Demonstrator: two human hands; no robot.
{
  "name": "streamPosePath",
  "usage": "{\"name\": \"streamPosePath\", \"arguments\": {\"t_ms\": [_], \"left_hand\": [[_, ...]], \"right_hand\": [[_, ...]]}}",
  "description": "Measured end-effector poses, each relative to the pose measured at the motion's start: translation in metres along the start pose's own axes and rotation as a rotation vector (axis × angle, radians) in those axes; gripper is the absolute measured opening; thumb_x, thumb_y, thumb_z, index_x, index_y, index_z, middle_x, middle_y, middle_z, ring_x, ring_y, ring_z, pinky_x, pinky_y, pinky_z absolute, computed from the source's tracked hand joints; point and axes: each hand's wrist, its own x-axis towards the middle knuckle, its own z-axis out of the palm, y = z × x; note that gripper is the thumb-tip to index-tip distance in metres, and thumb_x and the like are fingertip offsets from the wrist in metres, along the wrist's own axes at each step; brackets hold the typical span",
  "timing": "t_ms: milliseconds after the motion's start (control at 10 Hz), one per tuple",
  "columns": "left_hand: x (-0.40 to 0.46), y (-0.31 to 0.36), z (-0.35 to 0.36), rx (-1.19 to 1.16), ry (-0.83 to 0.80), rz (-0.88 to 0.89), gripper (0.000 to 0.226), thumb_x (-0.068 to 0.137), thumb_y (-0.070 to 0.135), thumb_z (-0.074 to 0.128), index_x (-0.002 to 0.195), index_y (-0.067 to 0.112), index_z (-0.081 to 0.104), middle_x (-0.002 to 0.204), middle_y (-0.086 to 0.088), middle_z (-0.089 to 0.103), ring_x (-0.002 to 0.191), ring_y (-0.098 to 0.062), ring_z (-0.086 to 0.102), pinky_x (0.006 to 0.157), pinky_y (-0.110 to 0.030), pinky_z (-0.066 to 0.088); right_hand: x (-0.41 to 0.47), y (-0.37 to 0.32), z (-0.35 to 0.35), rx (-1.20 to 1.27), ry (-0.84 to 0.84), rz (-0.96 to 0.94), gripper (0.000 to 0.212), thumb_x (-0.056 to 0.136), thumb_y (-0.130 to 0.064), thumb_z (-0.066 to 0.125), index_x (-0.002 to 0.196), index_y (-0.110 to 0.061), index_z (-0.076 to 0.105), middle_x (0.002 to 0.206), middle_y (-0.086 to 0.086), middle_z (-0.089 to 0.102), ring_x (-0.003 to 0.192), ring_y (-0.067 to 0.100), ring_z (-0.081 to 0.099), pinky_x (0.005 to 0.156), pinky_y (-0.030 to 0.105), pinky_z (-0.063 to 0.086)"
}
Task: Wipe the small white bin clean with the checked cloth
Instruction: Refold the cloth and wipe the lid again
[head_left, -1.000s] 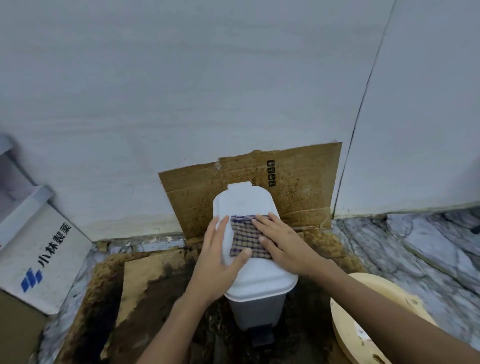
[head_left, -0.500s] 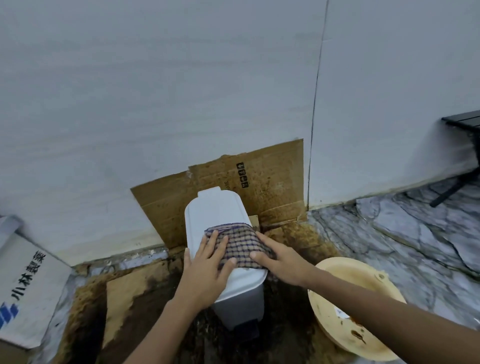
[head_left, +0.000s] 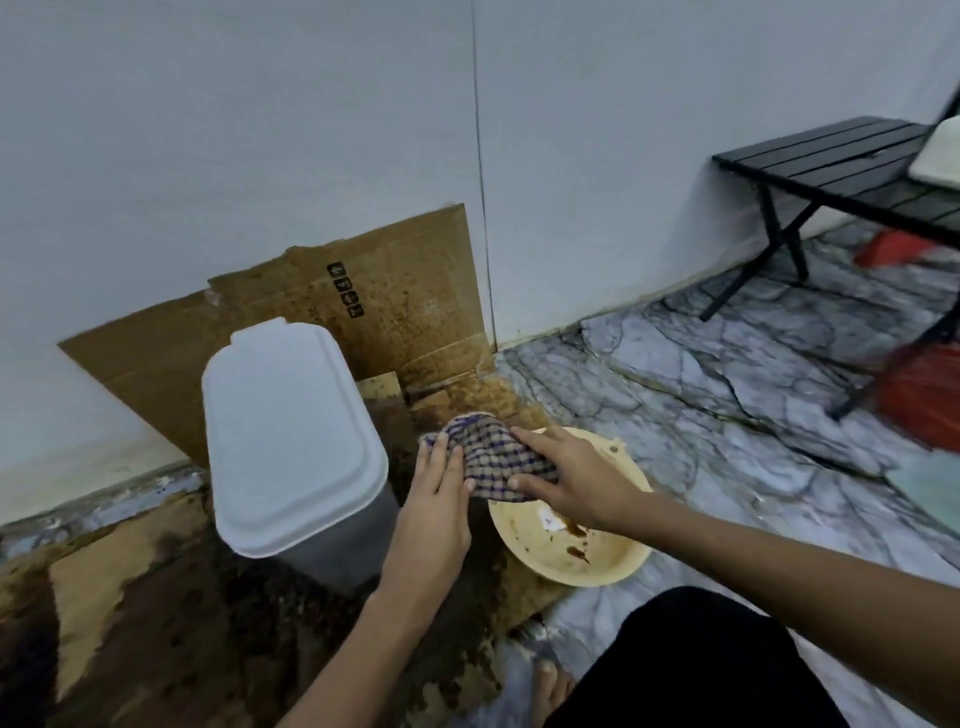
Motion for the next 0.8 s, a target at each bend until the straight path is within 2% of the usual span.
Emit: {"name": "streamPosePath", "arguments": {"t_ms": [100, 200, 300, 400, 500, 600, 700, 800], "left_hand": [[0.005, 0.005, 0.049, -0.051, -0.17, 0.072, 0.053, 0.112, 0.022, 0.035, 0.162, 0.007, 0.024, 0.173, -0.005, 0.003, 0.153, -0.01, -0.015, 0.122, -0.022, 0.003], [0.007, -0.004, 0.096, -0.023, -0.327, 0.113, 0.054, 0.113, 0.024, 0.031, 0.164, 0.009, 0.019, 0.173, -0.002, -0.002, 0.147, -0.005, -0.023, 0.118, -0.019, -0.002], [0.005, -0.015, 0.134, 0.042, -0.445, 0.148, 0.055, 0.113, 0.027, 0.03, 0.164, 0.008, 0.018, 0.173, -0.003, -0.004, 0.147, -0.007, -0.024, 0.124, -0.025, 0.002], [-0.003, -0.026, 0.159, 0.136, -0.56, 0.181, 0.056, 0.114, 0.027, 0.028, 0.164, 0.007, 0.015, 0.173, -0.006, -0.007, 0.154, -0.016, -0.021, 0.126, -0.028, -0.001], [-0.015, -0.043, 0.169, 0.223, -0.65, 0.211, 0.06, 0.113, 0.032, 0.028, 0.165, 0.01, 0.005, 0.17, -0.001, -0.017, 0.157, -0.022, -0.021, 0.123, -0.031, -0.013], [-0.025, -0.058, 0.169, 0.23, -0.59, 0.248, 0.063, 0.111, 0.04, 0.032, 0.166, 0.023, 0.006, 0.17, 0.009, -0.015, 0.152, -0.015, -0.026, 0.119, -0.035, -0.021], [-0.025, -0.063, 0.165, 0.184, -0.53, 0.196, 0.062, 0.108, 0.047, 0.035, 0.165, 0.03, 0.016, 0.172, 0.014, -0.002, 0.157, -0.014, -0.014, 0.123, -0.041, -0.016], [-0.024, -0.058, 0.16, 0.158, -0.527, 0.176, 0.061, 0.108, 0.047, 0.033, 0.165, 0.031, 0.016, 0.171, 0.016, 0.0, 0.159, -0.013, -0.007, 0.125, -0.041, -0.01]], "right_hand": [[-0.028, 0.044, 0.023, 0.008, 0.04, 0.109, 0.071, 0.095, -0.045, 0.061, 0.154, -0.018, 0.031, 0.115, 0.001, 0.043, 0.106, 0.019, 0.046, 0.091, 0.028, 0.038], [-0.051, 0.081, 0.058, 0.068, 0.072, 0.263, 0.073, 0.096, -0.044, 0.061, 0.155, -0.017, 0.029, 0.132, 0.007, 0.042, 0.118, 0.022, 0.047, 0.094, 0.019, 0.033], [-0.074, 0.101, 0.098, 0.11, 0.071, 0.402, 0.073, 0.096, -0.043, 0.06, 0.156, -0.017, 0.027, 0.139, 0.007, 0.039, 0.125, 0.022, 0.045, 0.098, 0.018, 0.033], [-0.089, 0.11, 0.133, 0.119, 0.035, 0.484, 0.073, 0.097, -0.039, 0.061, 0.155, -0.013, 0.026, 0.142, 0.01, 0.037, 0.129, 0.025, 0.045, 0.106, 0.024, 0.034], [-0.097, 0.109, 0.155, 0.079, -0.023, 0.501, 0.076, 0.096, -0.043, 0.061, 0.156, -0.014, 0.025, 0.146, 0.011, 0.031, 0.13, 0.026, 0.046, 0.106, 0.027, 0.037], [-0.102, 0.107, 0.162, -0.109, -0.023, 0.53, 0.076, 0.093, -0.059, 0.053, 0.154, -0.019, 0.031, 0.144, 0.01, 0.037, 0.12, 0.027, 0.054, 0.09, 0.036, 0.051], [-0.104, 0.106, 0.158, -0.37, 0.03, 0.536, 0.075, 0.08, -0.068, 0.05, 0.137, -0.019, 0.058, 0.124, 0.013, 0.059, 0.097, 0.034, 0.063, 0.066, 0.043, 0.054], [-0.105, 0.107, 0.154, -0.45, 0.051, 0.536, 0.076, 0.076, -0.071, 0.046, 0.128, -0.019, 0.063, 0.124, 0.014, 0.062, 0.1, 0.036, 0.063, 0.069, 0.044, 0.052]]}}
